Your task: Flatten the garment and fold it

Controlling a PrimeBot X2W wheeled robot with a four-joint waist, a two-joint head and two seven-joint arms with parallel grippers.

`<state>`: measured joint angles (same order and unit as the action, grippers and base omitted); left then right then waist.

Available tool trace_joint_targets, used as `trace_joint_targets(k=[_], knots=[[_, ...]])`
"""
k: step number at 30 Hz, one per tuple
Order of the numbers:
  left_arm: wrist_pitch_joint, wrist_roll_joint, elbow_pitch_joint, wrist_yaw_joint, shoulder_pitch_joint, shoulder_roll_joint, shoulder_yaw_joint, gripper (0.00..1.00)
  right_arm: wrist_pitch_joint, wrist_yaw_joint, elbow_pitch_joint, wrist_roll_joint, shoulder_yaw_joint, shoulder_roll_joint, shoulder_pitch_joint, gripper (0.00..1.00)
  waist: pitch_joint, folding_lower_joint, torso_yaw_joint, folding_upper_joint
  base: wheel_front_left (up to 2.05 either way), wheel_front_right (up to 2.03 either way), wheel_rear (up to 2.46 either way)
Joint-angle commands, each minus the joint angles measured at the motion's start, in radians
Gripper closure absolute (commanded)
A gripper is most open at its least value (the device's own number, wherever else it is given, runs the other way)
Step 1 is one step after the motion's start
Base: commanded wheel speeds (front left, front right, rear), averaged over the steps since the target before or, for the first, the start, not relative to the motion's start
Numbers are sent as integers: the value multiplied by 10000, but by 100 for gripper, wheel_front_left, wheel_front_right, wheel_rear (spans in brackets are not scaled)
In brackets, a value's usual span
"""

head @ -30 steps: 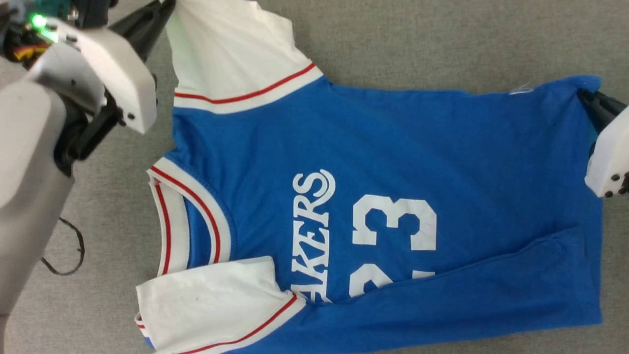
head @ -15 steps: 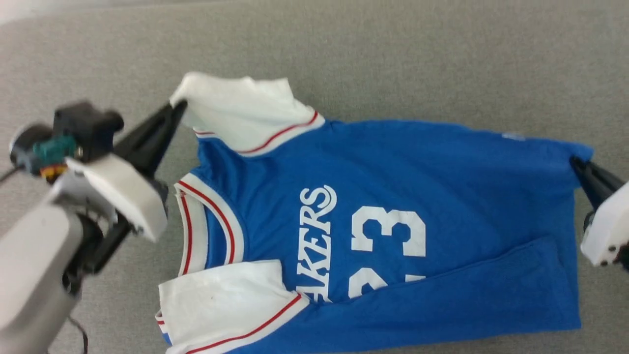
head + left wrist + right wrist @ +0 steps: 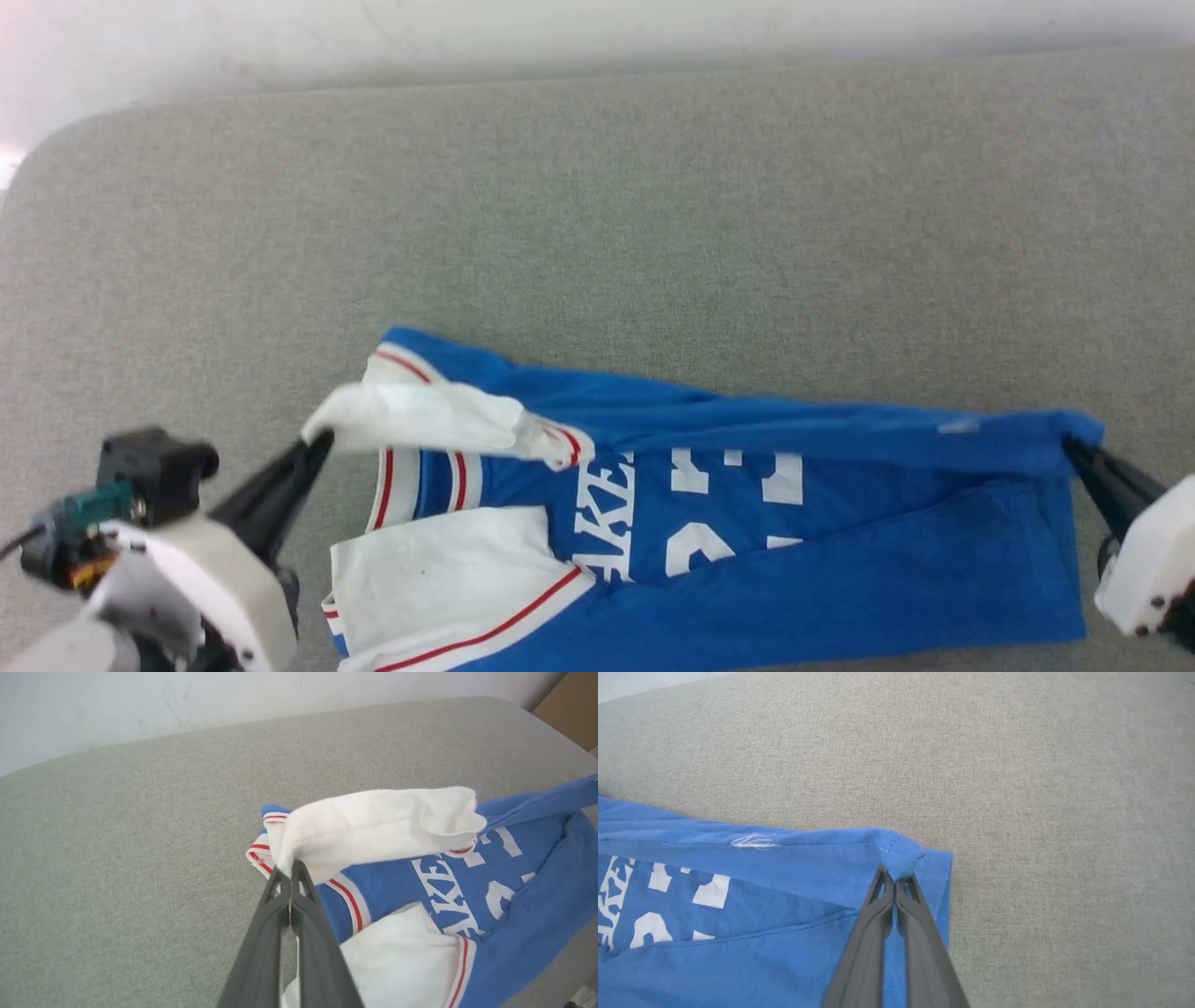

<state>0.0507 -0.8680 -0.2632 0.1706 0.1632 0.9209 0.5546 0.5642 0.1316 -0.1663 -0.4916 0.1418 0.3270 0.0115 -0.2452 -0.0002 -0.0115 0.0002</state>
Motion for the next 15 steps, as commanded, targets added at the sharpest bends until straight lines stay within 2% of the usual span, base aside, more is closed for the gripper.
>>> trace_joint_targets(k=[1, 10, 15], knots=[[-91, -260, -190, 147, -521, 149, -43, 100, 125, -9, -100, -157, 120, -75, 398, 100, 188, 2, 50, -2, 0, 0, 0], [-279, -1278, -702, 319, -2072, 457, -167, 100, 585, -9, -248, -411, 465, -233, 1597, 100, 291, 2, 122, -2, 0, 0, 0], [-240, -1380, -540, 163, -2249, 236, 107, 100, 492, -9, -59, -256, 302, -338, 1734, 100, 308, 2, 127, -2, 0, 0, 0]])
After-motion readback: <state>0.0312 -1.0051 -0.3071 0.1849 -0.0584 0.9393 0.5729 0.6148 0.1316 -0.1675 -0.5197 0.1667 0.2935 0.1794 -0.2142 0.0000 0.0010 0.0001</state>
